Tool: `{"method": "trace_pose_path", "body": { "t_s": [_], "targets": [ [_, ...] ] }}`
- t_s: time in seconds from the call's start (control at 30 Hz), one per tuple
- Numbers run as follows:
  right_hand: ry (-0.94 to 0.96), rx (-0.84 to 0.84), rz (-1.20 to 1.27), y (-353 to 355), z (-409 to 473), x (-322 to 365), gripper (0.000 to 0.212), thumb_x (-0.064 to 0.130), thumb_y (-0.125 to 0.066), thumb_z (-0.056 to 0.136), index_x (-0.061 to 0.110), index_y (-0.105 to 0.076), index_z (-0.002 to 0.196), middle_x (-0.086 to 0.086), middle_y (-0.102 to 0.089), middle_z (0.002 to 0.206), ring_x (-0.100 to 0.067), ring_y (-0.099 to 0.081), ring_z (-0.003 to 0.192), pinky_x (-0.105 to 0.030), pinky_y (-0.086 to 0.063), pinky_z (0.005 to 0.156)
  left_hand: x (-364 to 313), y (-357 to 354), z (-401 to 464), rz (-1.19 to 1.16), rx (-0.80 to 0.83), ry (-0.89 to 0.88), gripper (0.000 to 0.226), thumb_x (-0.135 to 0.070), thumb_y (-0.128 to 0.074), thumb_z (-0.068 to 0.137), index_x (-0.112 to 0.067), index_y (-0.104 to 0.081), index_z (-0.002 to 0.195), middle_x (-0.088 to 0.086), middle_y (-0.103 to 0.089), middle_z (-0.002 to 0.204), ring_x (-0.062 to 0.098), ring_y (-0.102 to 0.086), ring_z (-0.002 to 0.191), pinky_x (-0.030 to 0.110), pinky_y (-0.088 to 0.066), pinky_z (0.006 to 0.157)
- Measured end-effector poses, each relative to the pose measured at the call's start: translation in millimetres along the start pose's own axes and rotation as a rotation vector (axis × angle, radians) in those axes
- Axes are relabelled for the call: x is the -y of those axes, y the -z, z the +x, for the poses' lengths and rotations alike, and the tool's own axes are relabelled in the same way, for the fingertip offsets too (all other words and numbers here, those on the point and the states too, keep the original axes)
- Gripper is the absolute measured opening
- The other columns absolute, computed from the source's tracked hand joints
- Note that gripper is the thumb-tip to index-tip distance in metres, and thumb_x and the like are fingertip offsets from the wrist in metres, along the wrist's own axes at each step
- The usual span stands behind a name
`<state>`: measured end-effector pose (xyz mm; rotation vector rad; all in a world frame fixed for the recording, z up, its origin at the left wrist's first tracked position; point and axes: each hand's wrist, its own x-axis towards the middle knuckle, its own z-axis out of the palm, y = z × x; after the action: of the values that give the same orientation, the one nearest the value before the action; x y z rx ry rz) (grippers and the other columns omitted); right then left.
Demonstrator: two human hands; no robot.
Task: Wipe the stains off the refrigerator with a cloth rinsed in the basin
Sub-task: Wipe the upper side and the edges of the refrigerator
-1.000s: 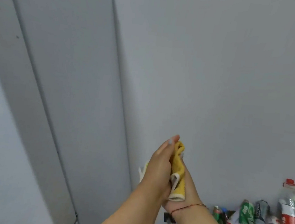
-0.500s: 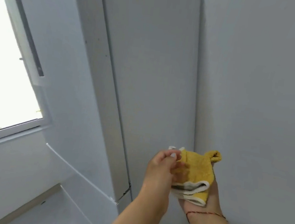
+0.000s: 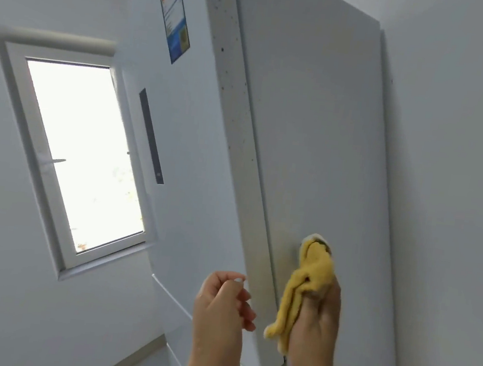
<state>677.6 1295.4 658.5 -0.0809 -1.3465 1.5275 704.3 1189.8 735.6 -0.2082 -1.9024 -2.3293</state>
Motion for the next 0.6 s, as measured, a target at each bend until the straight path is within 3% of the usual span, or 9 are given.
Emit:
{"method": "trace_pose_path", "body": {
  "t_s": [0.07,0.13,0.33,0.43,0.6],
  "targets": [
    [0.122,0.189,-0.185,-19,-15,-17,0.054,0.069,-0.028,0.087,0.052,-0.030,0.138,0.016,-0.035,0.147,-0.005,-0.036,0.135,-0.030,-0.034,0.108,-6,7,7,0.000,-0.009,-0.012,0.017,0.004,-0.044,0.089,-0.001,-0.059,0.083,0.005,-0.046,0.050,0.017,-0.042,0.040,0.027,-0.034,0.043],
    [0.291,0.229,-0.375,-32,-19,-32,0.056,0.065,-0.018,0.093,0.049,-0.011,0.146,0.021,-0.009,0.156,-0.007,-0.014,0.145,-0.033,-0.023,0.114,-16,12,15,0.013,-0.006,-0.032,0.016,0.003,-0.044,0.090,0.001,-0.058,0.082,0.005,-0.046,0.048,0.018,-0.040,0.037,0.026,-0.032,0.041],
    [0.474,0.201,-0.564,-62,19,-7,0.060,0.055,-0.013,0.098,0.029,-0.006,0.152,0.009,0.000,0.160,-0.007,0.001,0.146,-0.052,-0.020,0.108,-61,19,38,0.064,0.028,-0.219,0.023,-0.002,-0.041,0.093,0.002,-0.058,0.078,0.006,-0.049,0.048,0.017,-0.041,0.036,0.022,-0.029,0.033],
    [0.487,0.212,-0.636,-78,40,15,0.062,0.058,-0.011,0.097,0.031,0.002,0.152,0.014,0.011,0.158,-0.002,0.010,0.144,-0.043,-0.018,0.115,-88,16,45,0.063,0.048,-0.312,0.024,-0.004,-0.042,0.094,0.001,-0.058,0.077,0.005,-0.049,0.047,0.017,-0.041,0.037,0.023,-0.030,0.034],
    [0.444,0.250,-0.635,-101,73,68,0.069,0.077,0.012,0.079,0.046,0.032,0.138,0.025,0.034,0.147,0.005,0.029,0.136,-0.032,0.007,0.117,-137,5,59,0.105,0.094,-0.459,0.024,-0.007,-0.043,0.095,-0.002,-0.060,0.079,0.006,-0.051,0.053,0.017,-0.044,0.044,0.027,-0.035,0.041]
  ]
}}
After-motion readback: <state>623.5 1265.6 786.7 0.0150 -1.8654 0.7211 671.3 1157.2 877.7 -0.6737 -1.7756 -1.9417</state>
